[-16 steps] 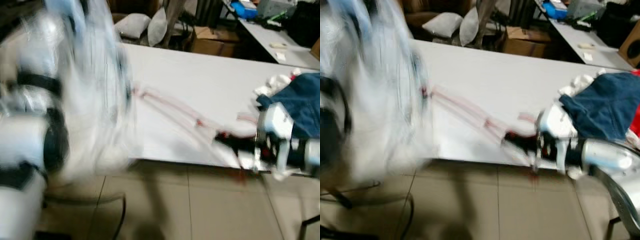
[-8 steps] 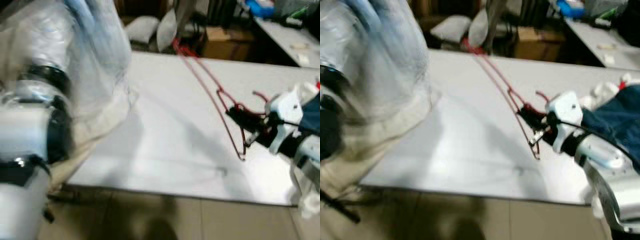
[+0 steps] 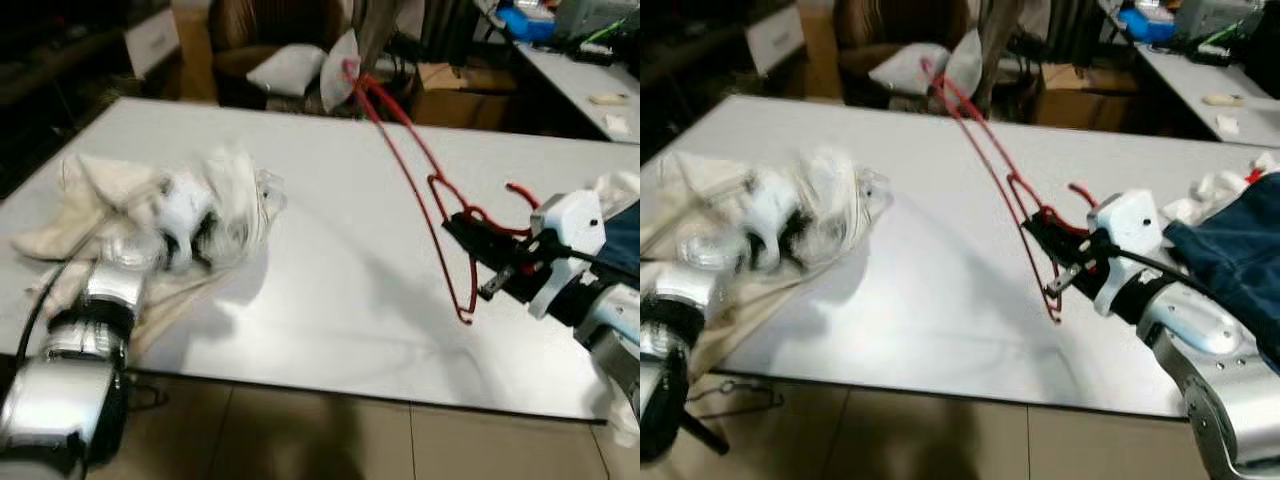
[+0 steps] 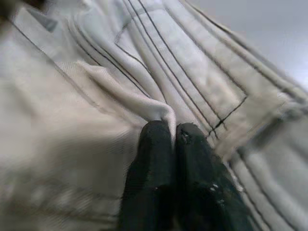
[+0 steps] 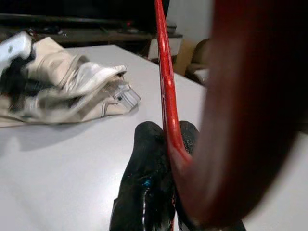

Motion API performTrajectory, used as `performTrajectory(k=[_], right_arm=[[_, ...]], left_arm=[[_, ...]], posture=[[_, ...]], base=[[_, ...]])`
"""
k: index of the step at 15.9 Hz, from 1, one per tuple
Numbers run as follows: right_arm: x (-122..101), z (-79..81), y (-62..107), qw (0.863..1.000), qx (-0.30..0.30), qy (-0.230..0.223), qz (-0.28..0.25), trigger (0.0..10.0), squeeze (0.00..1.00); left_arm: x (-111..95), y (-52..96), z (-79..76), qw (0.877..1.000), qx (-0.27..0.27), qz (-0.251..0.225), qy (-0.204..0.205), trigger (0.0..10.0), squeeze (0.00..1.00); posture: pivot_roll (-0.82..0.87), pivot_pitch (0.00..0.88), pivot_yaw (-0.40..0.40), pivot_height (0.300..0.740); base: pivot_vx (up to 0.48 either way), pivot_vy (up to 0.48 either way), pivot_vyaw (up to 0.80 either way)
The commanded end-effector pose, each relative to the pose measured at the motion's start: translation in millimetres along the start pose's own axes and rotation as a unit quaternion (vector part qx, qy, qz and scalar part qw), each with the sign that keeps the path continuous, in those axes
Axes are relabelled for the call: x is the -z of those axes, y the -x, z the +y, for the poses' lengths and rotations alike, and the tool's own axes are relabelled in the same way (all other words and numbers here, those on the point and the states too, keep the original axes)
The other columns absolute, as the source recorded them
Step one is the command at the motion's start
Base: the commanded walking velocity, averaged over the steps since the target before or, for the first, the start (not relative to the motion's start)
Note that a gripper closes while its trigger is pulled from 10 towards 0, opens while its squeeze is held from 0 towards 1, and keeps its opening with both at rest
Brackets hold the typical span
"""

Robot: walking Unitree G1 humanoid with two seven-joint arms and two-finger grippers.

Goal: Hang hanger

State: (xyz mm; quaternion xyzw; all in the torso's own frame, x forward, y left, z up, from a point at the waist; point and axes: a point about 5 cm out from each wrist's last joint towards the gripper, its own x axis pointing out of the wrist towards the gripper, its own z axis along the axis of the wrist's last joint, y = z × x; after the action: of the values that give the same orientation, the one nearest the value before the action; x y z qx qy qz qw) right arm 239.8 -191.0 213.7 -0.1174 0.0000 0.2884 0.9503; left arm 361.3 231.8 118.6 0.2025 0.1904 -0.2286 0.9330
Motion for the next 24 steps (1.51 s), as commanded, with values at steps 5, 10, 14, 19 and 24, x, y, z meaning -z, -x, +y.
performTrajectory(k=[5, 10, 14, 19, 24], right_arm=[[9.1, -0.3, -0.4, 0.997, 0.049, -0.059, 0.027, 10.0, 0.0], [16.0, -3.5, -9.0, 0.99, 0.097, -0.092, 0.038, 10.0, 0.0], [21.2, -0.8, -16.8, 0.979, 0.172, -0.101, 0.042, 10.0, 0.0], [23.1, 14.4, -16.4, 0.972, 0.213, -0.093, 0.043, 10.0, 0.0], [19.8, 20.7, -18.1, 0.975, 0.205, -0.08, 0.023, 10.0, 0.0]], left_arm=[[-47.1, 44.6, 14.7, 0.983, 0.043, -0.176, -0.009, 10.0, 1.0], [-87.1, 94.3, 9.0, 0.939, 0.011, -0.338, 0.059, 10.0, 1.0], [-93.9, 87.6, -38.1, 0.924, -0.011, -0.353, 0.147, 10.0, 0.0], [-68.6, 66.9, -80.9, 0.943, -0.077, -0.279, 0.162, 10.0, 0.0], [-59.2, 57.5, -91.8, 0.947, -0.104, -0.248, 0.173, 10.0, 0.0]], posture=[[0.02, 0.0, 0.004, 0.74], [0.03, 0.0, -0.026, 0.74], [0.03, 0.0, -0.042, 0.74], [-0.01, 0.0, -0.043, 0.74], [-0.01, 0.0, -0.043, 0.74]], base=[[0.0, 0.0, 0.0], [0.0, 0.0, 0.0], [0.0, 0.0, 0.0], [0.0, -0.137, 0.0], [0.0, -0.48, 0.0]])
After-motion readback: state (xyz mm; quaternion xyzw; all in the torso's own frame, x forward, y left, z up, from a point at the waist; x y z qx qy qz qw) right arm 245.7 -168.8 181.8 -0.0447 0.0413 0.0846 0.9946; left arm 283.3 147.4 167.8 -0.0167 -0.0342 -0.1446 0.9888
